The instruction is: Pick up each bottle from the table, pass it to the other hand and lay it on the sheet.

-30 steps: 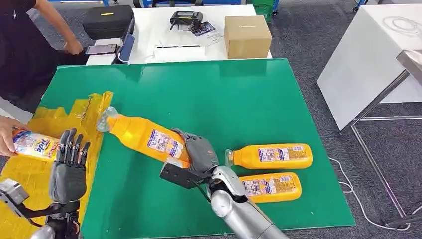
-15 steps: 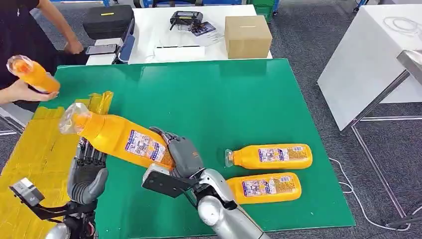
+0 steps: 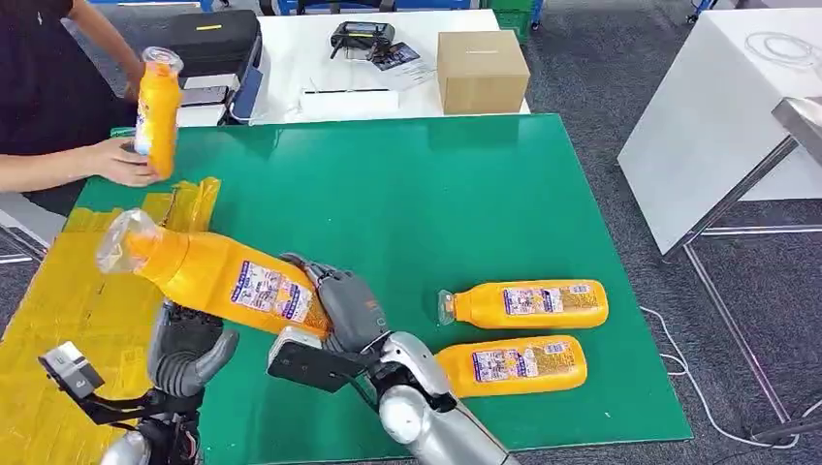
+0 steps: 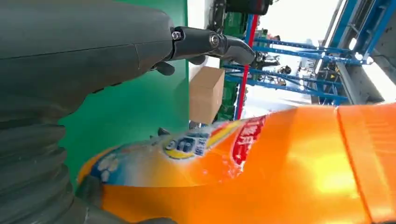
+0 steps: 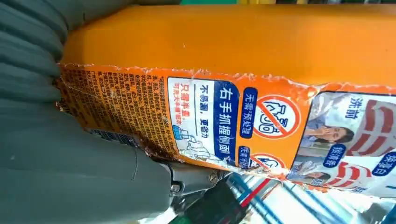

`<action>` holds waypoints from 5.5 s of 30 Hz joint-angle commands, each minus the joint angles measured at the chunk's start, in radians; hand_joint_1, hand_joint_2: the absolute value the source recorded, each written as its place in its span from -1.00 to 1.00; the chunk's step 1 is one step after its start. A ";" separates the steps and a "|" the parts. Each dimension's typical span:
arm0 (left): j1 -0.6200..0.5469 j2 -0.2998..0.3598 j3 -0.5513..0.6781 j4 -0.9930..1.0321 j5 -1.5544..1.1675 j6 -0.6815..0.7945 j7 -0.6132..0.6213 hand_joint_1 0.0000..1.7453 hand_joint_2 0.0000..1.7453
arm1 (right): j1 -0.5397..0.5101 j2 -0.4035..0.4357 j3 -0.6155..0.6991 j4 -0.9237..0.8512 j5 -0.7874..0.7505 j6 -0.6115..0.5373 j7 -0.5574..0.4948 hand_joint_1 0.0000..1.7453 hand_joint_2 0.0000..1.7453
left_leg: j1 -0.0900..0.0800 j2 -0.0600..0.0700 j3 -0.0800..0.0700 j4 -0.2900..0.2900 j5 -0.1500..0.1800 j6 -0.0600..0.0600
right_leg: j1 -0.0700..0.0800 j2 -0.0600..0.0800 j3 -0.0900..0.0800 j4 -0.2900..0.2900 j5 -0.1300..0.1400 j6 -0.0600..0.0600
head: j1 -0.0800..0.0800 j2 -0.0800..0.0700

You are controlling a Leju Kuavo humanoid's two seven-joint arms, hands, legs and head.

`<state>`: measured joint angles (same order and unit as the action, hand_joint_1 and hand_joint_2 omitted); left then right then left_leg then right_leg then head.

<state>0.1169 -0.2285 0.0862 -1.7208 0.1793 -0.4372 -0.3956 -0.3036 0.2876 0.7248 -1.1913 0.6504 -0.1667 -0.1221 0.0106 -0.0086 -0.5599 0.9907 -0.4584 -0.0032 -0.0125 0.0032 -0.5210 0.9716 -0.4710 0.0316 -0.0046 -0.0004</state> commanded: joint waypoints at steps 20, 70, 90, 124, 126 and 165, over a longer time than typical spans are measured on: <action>-0.065 0.022 -0.044 0.083 0.110 -0.029 0.030 1.00 1.00 | -0.150 0.061 0.351 0.427 0.021 0.042 -0.005 1.00 1.00 | 0.002 -0.003 0.005 -0.002 0.000 0.000 | 0.002 -0.004 0.007 -0.003 -0.001 -0.002 | 0.000 0.000; -0.033 0.307 0.099 0.463 -1.750 0.938 0.229 1.00 1.00 | 0.029 -0.341 0.014 -0.293 -0.049 0.162 -0.084 -1.00 -1.00 | -0.001 -0.001 0.004 -0.003 0.001 0.000 | -0.001 -0.002 0.004 -0.003 0.000 -0.001 | 0.000 0.000; -0.206 0.373 -0.032 0.907 -1.728 0.899 0.299 -1.00 1.00 | 0.004 -0.414 -0.010 -0.307 -0.085 0.207 -0.057 -1.00 1.00 | -0.002 -0.001 0.013 -0.003 0.002 0.000 | -0.001 -0.002 0.013 -0.002 0.002 -0.001 | 0.000 0.000; -0.061 0.128 0.427 0.225 -0.359 0.108 -0.281 -1.00 -1.00 | 0.395 -0.784 -0.214 -0.527 0.036 0.253 -0.068 -1.00 1.00 | -0.005 -0.013 0.004 0.001 0.003 0.005 | -0.004 -0.013 0.009 -0.002 -0.001 0.000 | 0.000 0.000; -0.065 0.113 0.444 0.217 -0.298 0.049 -0.279 -1.00 -1.00 | 0.410 -0.800 -0.228 -0.537 0.047 0.255 -0.065 -1.00 1.00 | -0.005 -0.012 0.005 0.001 0.001 0.005 | -0.003 -0.012 0.010 -0.002 -0.002 -0.001 | 0.000 0.000; -0.086 0.103 0.406 0.201 -0.205 -0.020 -0.232 -1.00 -1.00 | 0.215 -0.949 -0.156 -0.299 0.086 0.469 0.105 -0.40 1.00 | -0.006 -0.008 0.001 0.000 0.003 0.005 | -0.004 -0.008 0.004 -0.002 0.001 0.000 | 0.000 0.000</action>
<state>0.0859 -0.1244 0.4868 -1.5866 -0.0397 -0.4521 -0.6454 0.0151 -0.5623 0.4627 -1.6250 0.7854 0.2034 -0.0381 0.0044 -0.0182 -0.5610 0.9908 -0.4558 0.0021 -0.0174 -0.0058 -0.5196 0.9708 -0.4712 0.0321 -0.0050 -0.0004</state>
